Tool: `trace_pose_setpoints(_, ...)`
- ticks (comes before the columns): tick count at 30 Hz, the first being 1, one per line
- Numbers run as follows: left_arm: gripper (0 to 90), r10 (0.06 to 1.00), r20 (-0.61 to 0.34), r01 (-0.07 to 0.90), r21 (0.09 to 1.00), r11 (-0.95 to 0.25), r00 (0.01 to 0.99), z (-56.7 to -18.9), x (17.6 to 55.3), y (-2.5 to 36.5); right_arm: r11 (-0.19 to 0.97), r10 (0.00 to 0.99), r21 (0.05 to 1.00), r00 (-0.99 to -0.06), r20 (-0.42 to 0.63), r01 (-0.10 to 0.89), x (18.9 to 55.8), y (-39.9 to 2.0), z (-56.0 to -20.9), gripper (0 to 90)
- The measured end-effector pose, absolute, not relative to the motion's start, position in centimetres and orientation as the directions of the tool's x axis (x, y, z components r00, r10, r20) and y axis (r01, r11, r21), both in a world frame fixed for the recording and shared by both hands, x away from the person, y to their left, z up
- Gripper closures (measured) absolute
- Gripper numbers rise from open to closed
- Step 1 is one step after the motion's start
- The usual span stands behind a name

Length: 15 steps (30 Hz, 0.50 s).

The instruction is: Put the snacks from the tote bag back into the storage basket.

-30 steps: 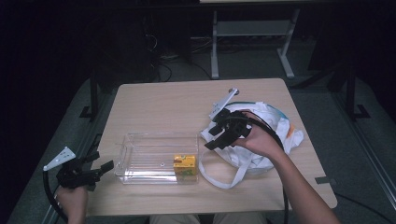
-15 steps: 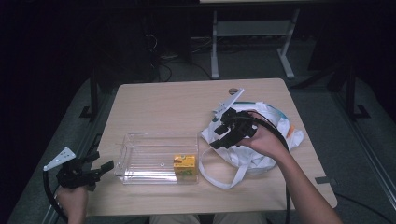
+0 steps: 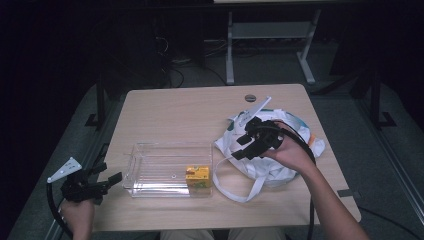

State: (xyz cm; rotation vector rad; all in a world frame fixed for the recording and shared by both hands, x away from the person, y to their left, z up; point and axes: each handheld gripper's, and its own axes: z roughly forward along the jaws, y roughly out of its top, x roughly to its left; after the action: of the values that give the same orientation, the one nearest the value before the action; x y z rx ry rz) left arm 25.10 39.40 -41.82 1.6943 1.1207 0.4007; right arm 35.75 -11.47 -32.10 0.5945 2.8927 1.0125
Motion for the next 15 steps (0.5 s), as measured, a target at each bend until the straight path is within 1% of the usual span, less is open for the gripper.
trace_pose_setpoints(15,12.8,0.825,-0.236,0.487,0.872,-0.053,0.513,-41.9,25.2,39.3,0.679,0.419,0.611,-0.898,0.132,0.407,35.1,-14.4,-33.4,40.3)
